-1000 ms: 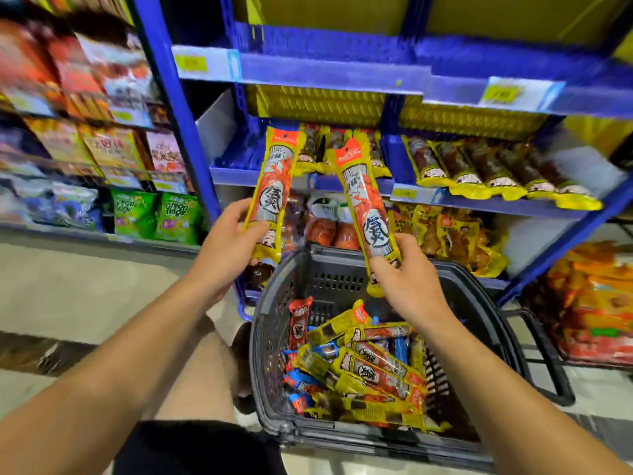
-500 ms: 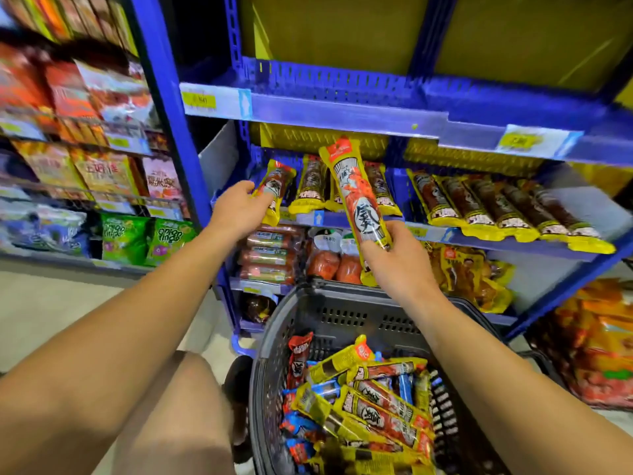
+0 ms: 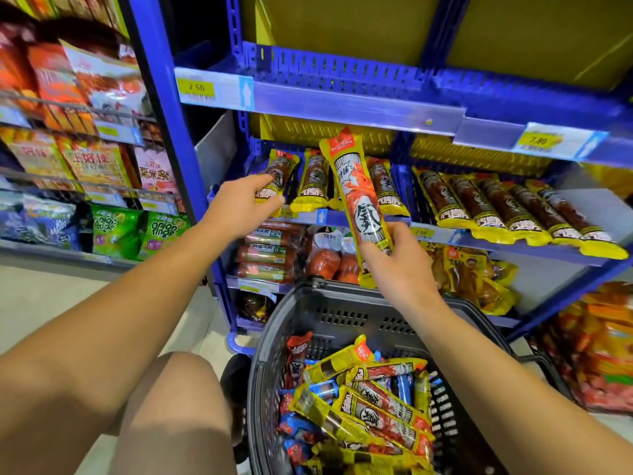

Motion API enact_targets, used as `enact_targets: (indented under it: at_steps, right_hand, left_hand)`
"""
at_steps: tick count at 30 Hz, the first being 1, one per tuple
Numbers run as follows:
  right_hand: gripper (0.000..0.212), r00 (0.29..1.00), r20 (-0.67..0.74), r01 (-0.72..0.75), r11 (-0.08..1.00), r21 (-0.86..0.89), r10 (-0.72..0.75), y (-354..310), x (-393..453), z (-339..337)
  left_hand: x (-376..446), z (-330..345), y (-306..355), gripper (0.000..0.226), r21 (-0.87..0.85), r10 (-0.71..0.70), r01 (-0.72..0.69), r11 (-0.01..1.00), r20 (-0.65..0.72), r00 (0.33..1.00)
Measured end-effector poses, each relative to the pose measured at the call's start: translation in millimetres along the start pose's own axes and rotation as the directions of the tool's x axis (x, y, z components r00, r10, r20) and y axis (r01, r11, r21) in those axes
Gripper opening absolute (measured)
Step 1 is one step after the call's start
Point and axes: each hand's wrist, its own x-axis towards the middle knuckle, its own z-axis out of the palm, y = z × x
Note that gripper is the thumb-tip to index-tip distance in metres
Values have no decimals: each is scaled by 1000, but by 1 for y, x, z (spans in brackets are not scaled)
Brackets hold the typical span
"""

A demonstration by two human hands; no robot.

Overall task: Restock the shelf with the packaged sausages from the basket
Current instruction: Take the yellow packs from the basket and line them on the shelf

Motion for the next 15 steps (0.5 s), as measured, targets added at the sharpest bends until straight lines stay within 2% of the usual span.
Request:
enact_targets:
  at_steps: [11,15]
  right_hand:
    - [22,1000,2,12,999,36,-12,3,5,5]
    - [23,1000,2,4,999,41,-4,5,6,9]
  left_hand:
    - [8,20,-10,57,55,76,-75,996,-13,997]
    - [13,26,-9,57,57,58,-58,997,18,998]
